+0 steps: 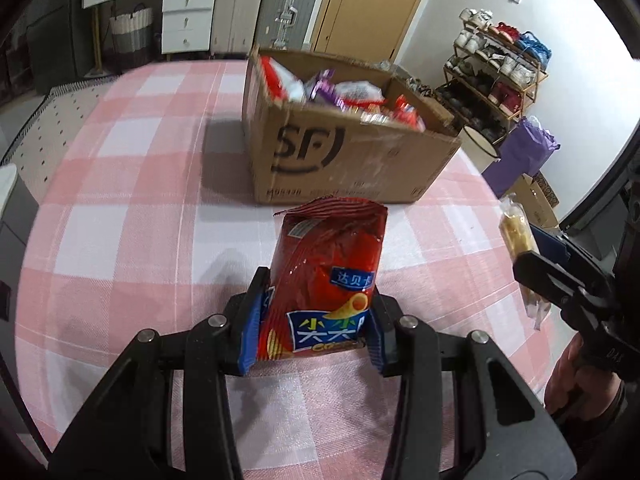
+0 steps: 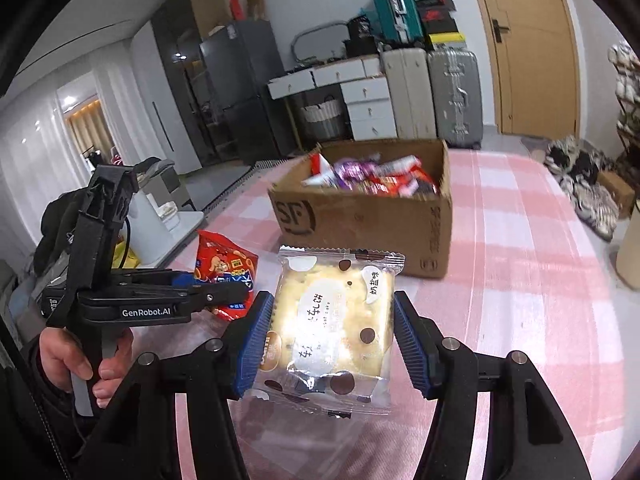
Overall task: Organize snacks
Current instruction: 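Carry the chip bag with the left gripper while the right carries the bun to the box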
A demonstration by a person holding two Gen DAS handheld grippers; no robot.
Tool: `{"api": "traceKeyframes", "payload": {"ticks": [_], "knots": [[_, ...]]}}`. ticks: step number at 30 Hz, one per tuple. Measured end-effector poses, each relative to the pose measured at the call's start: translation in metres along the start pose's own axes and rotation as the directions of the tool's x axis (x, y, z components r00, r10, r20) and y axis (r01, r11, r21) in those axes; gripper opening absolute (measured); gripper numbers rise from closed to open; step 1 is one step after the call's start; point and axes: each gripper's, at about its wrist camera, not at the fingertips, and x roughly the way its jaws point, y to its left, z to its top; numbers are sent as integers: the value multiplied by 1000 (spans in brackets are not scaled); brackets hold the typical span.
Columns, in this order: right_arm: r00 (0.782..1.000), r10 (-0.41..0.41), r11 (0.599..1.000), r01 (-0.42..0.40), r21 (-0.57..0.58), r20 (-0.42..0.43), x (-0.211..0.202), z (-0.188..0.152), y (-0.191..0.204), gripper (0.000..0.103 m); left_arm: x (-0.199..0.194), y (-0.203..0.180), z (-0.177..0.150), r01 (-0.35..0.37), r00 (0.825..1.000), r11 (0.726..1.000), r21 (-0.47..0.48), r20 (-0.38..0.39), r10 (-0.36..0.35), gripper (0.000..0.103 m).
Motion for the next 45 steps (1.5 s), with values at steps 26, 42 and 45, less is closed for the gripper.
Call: {"api": "traceKeyframes", "payload": {"ticks": [26, 42, 45], "knots": [[987, 69, 995, -58, -79, 143, -27, 128, 10, 60, -81, -57, 145, 46, 984, 992, 121, 164, -65, 40], [988, 39, 994, -23, -107, 147, -3, 198, -9, 60, -27, -53, 230, 15, 994, 997, 73, 107, -23, 40], [990, 35, 995, -21, -98, 135, 10, 205, -16, 60, -11, -50, 238, 29, 995, 997, 72, 89, -36, 40]]}}
